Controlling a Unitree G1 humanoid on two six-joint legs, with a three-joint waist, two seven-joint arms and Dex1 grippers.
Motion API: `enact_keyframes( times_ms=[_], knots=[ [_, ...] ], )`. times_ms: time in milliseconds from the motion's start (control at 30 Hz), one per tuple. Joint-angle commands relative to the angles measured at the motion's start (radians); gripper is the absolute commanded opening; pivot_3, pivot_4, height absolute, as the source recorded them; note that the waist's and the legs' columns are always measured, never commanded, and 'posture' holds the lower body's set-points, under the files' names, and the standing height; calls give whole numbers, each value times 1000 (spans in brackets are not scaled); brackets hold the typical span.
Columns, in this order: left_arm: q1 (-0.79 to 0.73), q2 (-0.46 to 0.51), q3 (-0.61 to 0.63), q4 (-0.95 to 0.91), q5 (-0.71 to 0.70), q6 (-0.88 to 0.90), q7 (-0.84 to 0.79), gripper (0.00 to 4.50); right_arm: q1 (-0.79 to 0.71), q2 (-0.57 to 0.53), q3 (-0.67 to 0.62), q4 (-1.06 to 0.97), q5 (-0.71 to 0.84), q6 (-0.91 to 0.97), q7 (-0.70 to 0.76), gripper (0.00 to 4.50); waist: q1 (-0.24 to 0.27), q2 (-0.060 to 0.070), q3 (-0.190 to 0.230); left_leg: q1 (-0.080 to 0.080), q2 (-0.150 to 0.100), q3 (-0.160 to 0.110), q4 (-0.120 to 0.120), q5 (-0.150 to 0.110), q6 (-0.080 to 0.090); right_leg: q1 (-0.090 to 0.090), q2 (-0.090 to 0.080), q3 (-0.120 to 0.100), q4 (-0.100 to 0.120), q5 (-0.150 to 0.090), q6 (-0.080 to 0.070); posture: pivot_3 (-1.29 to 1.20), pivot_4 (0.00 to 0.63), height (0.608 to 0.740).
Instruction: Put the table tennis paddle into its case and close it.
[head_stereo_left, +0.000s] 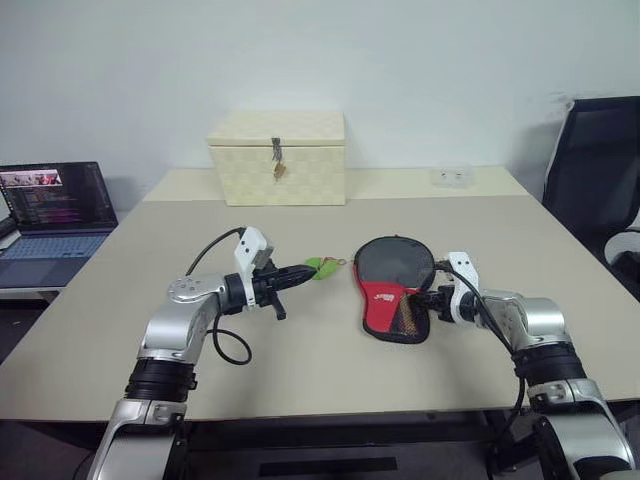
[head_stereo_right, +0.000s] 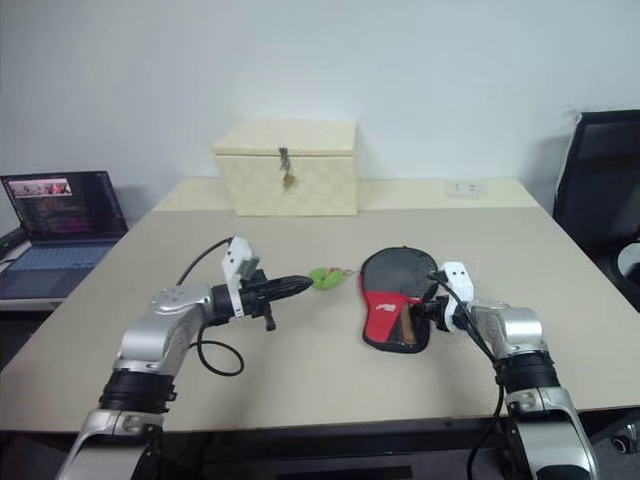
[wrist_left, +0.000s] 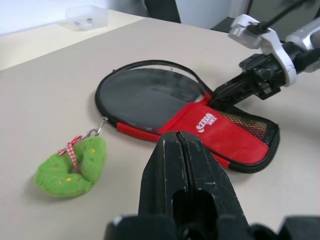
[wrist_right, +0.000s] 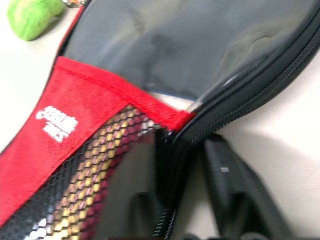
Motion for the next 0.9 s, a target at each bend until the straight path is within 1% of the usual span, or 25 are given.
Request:
enact_keyframes(
  times_ms=[33,200,400,533,733,900],
  knots=[
    [45,54,23,-106,-79,49,-74,0,-28,34,20,11,18,21,44,56,-9,0,0,1,0,0,0,0,0,0,0,1,1,0,0,0,150,740],
    [167,155,35,-243,-187,159,-171,0,-16,63,37,-121,60,107,80,22,-23,0,0,2,2,-1,-2,0,0,-1,0,2,3,-1,-2,0,150,740],
    [267,235,39,-339,-242,210,-200,0,65,104,49,-353,113,250,54,22,-19,0,0,1,3,-3,-3,0,0,-2,0,0,3,-3,-5,0,150,740],
    [300,254,40,-378,-271,232,-199,0,121,118,39,-474,144,326,24,22,-14,0,0,1,1,-4,-3,0,0,-1,0,-1,3,-3,-4,0,150,740],
    [313,262,34,-397,-288,241,-191,0,214,90,12,-639,196,441,-1,22,-7,0,0,0,1,-4,-3,0,0,-1,0,-1,2,-3,-4,0,150,740],
    [308,261,28,-392,-285,240,-192,0,265,68,-1,-698,209,471,-18,22,-7,0,0,0,1,-3,-3,0,0,-1,0,-2,1,-4,-4,0,150,740]
  ],
)
